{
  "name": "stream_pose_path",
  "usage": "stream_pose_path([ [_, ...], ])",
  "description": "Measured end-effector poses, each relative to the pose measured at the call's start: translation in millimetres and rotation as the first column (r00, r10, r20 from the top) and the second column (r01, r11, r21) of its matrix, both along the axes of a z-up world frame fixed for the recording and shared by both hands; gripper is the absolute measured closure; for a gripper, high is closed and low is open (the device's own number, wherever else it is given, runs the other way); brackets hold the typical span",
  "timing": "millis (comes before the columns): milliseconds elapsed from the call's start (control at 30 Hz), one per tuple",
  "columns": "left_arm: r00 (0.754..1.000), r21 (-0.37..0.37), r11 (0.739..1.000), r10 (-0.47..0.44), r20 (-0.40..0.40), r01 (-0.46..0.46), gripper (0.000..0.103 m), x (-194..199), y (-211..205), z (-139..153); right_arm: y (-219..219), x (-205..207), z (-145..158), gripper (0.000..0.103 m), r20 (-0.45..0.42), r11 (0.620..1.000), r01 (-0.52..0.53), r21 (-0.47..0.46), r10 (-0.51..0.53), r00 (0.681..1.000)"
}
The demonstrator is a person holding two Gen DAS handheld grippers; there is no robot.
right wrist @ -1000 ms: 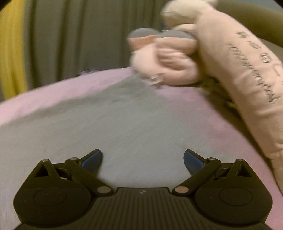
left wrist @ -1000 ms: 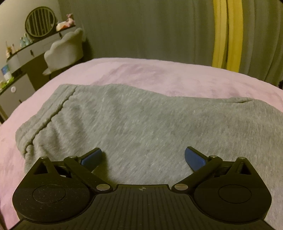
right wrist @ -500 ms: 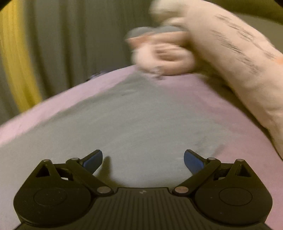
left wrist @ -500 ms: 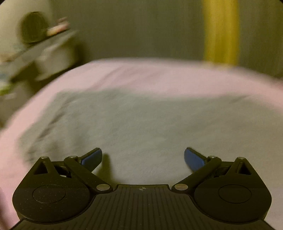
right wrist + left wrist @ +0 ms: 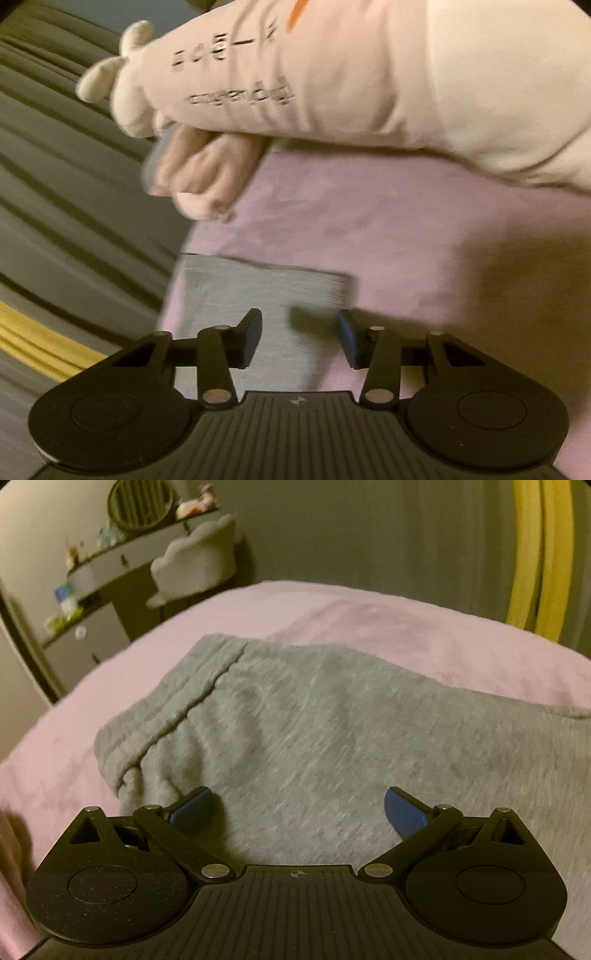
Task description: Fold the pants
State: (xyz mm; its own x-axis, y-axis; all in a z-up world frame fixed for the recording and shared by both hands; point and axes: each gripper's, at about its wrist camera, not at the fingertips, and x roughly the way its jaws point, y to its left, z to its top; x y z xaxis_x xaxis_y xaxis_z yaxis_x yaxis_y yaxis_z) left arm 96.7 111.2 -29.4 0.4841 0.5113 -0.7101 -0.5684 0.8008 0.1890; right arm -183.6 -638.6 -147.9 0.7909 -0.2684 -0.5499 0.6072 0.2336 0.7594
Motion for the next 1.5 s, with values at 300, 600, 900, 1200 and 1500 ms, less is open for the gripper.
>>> stream_pose_path([
  [300, 1.000, -0.002, 1.000, 0.003, 0.000, -0.003, 0.000, -1.5, -1.7, -0.3, -10.9, 18.1, -25.4, 0.043, 0.131, 0.997, -0.059, 0.039, 0.053, 0.990],
  [600, 1.000, -0.008, 1.000, 0.006, 0.001, -0.006, 0.000, 0.2, 1.6, 0.2, -13.1, 44.8, -29.8, 0.082, 0.151, 0.992, -0.103, 0.075, 0.091, 0.984],
  [900, 1.000, -0.015, 1.000, 0.010, 0.003, -0.010, 0.000, 0.8, 3.6, 0.5, -14.2, 50.5, -27.9, 0.081, 0.150, 0.992, -0.093, 0.087, 0.079, 0.985],
  [1200, 1.000, -0.025, 1.000, 0.013, 0.009, -0.013, 0.000, 0.6, 5.3, 1.3, 56.0, 88.9, 68.1, 0.089, -0.162, 0.872, -0.229, -0.432, 0.175, 0.971],
  [1500, 0.999, -0.091, 0.996, 0.009, 0.037, -0.005, 0.000, -6.3, 13.4, 6.1, 340.6, 150.2, 105.8, 0.087, -0.483, 0.047, -0.713, -0.700, 0.704, 0.521],
])
